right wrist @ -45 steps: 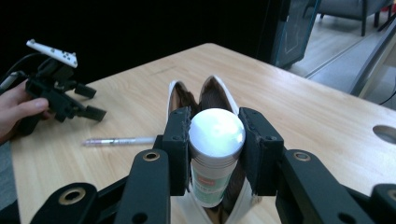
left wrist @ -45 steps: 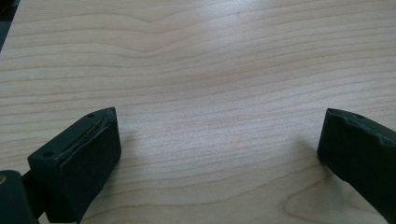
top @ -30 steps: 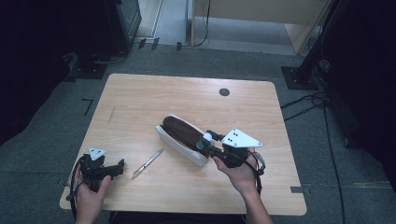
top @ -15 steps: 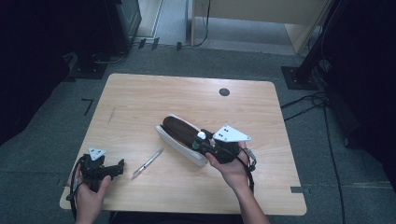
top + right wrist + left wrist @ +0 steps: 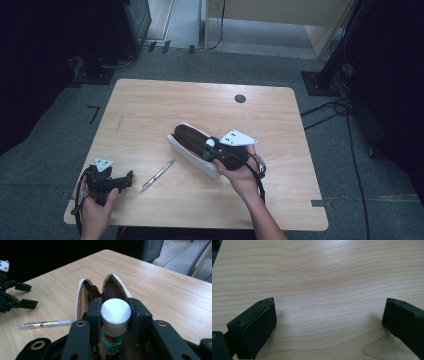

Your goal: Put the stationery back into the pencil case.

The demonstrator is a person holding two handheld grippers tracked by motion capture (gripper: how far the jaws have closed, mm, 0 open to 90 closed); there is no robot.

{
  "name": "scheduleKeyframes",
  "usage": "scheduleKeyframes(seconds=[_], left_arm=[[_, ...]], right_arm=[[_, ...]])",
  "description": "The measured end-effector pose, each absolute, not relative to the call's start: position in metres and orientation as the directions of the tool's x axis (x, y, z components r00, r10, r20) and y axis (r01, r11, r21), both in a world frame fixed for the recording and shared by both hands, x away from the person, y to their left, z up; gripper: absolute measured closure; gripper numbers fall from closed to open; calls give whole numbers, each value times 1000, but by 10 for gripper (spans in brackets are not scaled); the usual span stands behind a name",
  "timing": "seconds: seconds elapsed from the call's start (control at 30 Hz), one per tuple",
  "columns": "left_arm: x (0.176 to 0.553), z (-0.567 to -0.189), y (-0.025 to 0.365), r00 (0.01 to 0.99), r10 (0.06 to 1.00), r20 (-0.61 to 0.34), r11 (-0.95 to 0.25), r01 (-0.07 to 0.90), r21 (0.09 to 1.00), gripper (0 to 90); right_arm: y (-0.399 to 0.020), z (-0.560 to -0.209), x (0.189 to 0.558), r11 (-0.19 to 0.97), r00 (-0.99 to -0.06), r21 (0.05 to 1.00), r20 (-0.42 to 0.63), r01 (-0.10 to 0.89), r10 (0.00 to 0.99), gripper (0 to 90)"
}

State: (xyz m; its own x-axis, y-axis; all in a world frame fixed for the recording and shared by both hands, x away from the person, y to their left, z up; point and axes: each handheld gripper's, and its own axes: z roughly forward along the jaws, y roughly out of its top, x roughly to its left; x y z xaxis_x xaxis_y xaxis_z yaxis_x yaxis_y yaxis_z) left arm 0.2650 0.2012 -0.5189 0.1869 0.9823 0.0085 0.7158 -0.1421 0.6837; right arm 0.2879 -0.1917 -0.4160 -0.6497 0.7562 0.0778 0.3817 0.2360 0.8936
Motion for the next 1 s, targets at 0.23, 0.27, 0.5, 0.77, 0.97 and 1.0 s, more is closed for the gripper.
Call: scheduleKeyframes(seconds=[0.23, 0.27, 0.5, 0.77, 0.97, 1.0], left_arm=[[265, -519, 201, 187, 982, 8, -142, 716, 683, 0], [265, -519, 201, 187, 982, 9, -142, 716, 683, 0], [265, -519, 201, 187, 982, 9, -142, 717, 682, 0], [265, -519, 200, 177, 984, 6, -133, 716, 686, 0], [263, -519, 196, 132, 991, -7, -91, 714, 694, 1], [262, -518, 196, 127, 992, -5, -87, 705, 703, 22]], right_arm=[[-182, -417, 294, 261, -658, 885, 66, 386, 750, 632], [-181, -416, 295, 262, -658, 885, 64, 385, 750, 636], [-180, -415, 292, 259, -665, 890, 64, 375, 744, 671], [-191, -411, 278, 243, -668, 901, 67, 359, 741, 677], [-207, -407, 262, 215, -671, 912, 83, 349, 736, 640], [-209, -408, 260, 210, -670, 914, 85, 347, 738, 636]])
